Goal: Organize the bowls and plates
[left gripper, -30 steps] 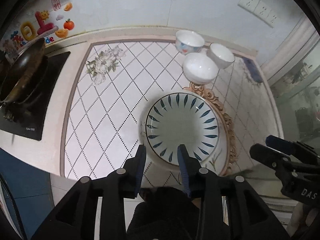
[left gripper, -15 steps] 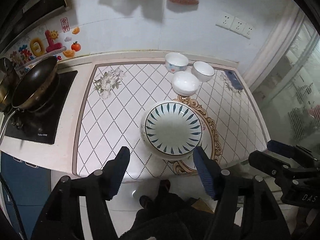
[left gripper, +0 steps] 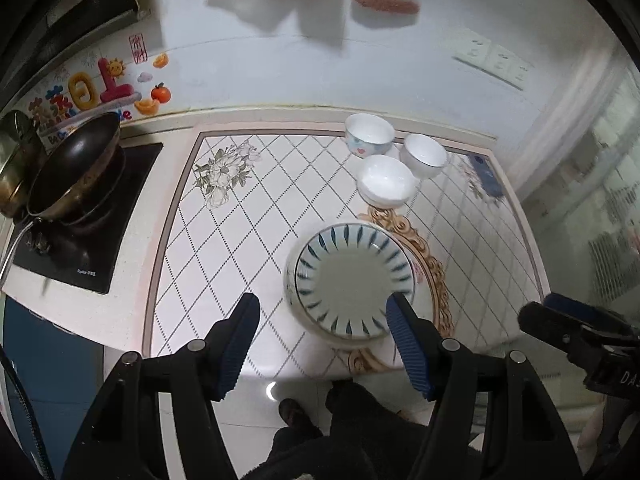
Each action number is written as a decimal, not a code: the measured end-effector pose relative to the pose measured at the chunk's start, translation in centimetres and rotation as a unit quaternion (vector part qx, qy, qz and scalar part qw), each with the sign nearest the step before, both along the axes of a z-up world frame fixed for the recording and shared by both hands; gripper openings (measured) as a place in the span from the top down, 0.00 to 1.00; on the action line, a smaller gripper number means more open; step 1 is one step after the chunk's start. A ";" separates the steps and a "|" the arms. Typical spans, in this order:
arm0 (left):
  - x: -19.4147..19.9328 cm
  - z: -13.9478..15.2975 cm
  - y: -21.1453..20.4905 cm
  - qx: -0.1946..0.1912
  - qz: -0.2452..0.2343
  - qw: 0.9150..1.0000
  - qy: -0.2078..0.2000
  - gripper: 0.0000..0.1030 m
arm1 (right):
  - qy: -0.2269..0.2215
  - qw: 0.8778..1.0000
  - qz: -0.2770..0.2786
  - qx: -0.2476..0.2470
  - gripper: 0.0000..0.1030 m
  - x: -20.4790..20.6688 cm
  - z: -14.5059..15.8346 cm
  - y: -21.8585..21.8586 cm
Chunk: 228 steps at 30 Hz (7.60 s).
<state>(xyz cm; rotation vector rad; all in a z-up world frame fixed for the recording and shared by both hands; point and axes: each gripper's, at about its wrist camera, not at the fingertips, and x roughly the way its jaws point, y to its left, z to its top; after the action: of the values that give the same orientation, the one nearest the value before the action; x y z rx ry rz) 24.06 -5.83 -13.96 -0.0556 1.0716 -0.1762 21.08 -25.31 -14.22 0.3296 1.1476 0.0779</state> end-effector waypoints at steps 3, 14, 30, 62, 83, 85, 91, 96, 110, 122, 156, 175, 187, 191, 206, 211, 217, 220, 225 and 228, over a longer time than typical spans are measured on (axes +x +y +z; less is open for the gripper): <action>3.4 -1.0 -1.4 -0.011 0.012 1.000 0.010 0.38 | 0.007 1.000 -0.009 0.008 0.17 3.0 -1.4 -2.5; 18.9 -9.7 -7.8 -0.028 0.035 0.994 0.103 0.38 | 0.039 0.999 -0.022 0.021 0.17 18.2 -10.0 -11.1; 28.9 -19.5 -11.6 -0.042 0.030 0.978 0.202 0.82 | 0.132 0.985 -0.007 0.113 0.84 31.7 -24.8 -13.0; 14.0 -19.0 -23.6 -0.001 -0.111 0.972 0.207 0.82 | 0.155 0.982 -0.045 0.102 0.84 13.3 -21.9 -20.9; 13.6 -18.5 -24.8 0.032 -0.129 0.970 0.203 0.82 | 0.180 0.972 -0.071 0.134 0.82 11.3 -23.1 -22.6; 13.5 -16.5 -24.5 0.032 -0.129 0.973 0.188 0.82 | 0.185 0.970 -0.072 0.141 0.82 11.4 -22.7 -23.0; 16.1 -10.6 -22.9 -0.020 -0.119 0.981 0.150 0.74 | 0.170 0.969 -0.080 0.163 0.72 12.4 -19.2 -25.4; 22.9 -10.4 -22.3 -0.030 -0.077 0.989 0.123 0.73 | 0.116 0.975 -0.088 0.165 0.55 17.4 -16.6 -27.1; 36.3 -18.0 -23.8 -0.039 -0.038 0.980 0.189 0.73 | 0.096 0.977 -0.109 0.154 0.55 34.6 -20.3 -28.7; 37.9 -20.0 -25.1 -0.017 -0.043 0.981 0.190 0.85 | 0.118 0.979 -0.098 0.137 0.82 37.5 -23.9 -27.8; 25.9 -11.4 -23.8 -0.020 -0.095 0.989 0.113 0.88 | 0.073 0.990 -0.062 0.106 0.87 25.9 -15.7 -24.4; 15.6 -12.3 -23.3 -0.015 -0.140 0.980 0.143 0.88 | 0.101 0.985 -0.070 0.119 0.87 11.9 -15.9 -22.5; 14.3 -15.5 -24.3 0.023 -0.154 0.974 0.167 0.88 | 0.133 0.982 -0.072 0.117 0.86 10.6 -19.3 -22.6; 14.1 -16.1 -24.4 0.034 -0.155 0.973 0.169 0.88 | 0.140 0.981 -0.069 0.116 0.86 10.6 -20.0 -22.3; 13.8 -17.8 -24.5 0.057 -0.153 0.970 0.180 0.88 | 0.148 0.982 -0.055 0.100 0.83 11.6 -20.3 -22.1; 13.6 -18.0 -24.6 0.057 -0.152 0.969 0.187 0.88 | 0.153 0.981 -0.064 0.097 0.79 11.8 -20.1 -22.3; 13.6 -18.0 -24.6 0.052 -0.148 0.969 0.189 0.88 | 0.153 0.981 -0.066 0.101 0.78 11.4 -20.1 -22.2; 13.4 -17.8 -24.4 0.049 -0.147 0.969 0.190 0.88 | 0.155 0.981 -0.063 0.101 0.78 11.3 -20.1 -22.1; 13.2 -16.6 -24.0 0.043 -0.149 0.971 0.184 0.88 | 0.161 0.979 -0.062 0.105 0.78 11.2 -20.2 -22.1; 13.2 -15.5 -23.4 0.031 -0.147 0.972 0.183 0.88 | 0.168 0.978 -0.061 0.108 0.78 11.0 -20.1 -22.1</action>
<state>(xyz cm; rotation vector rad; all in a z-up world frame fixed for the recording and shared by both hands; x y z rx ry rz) 37.21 -29.25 -29.47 0.1334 1.4512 -0.4109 32.05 -47.46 -34.34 0.6236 1.4554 0.0406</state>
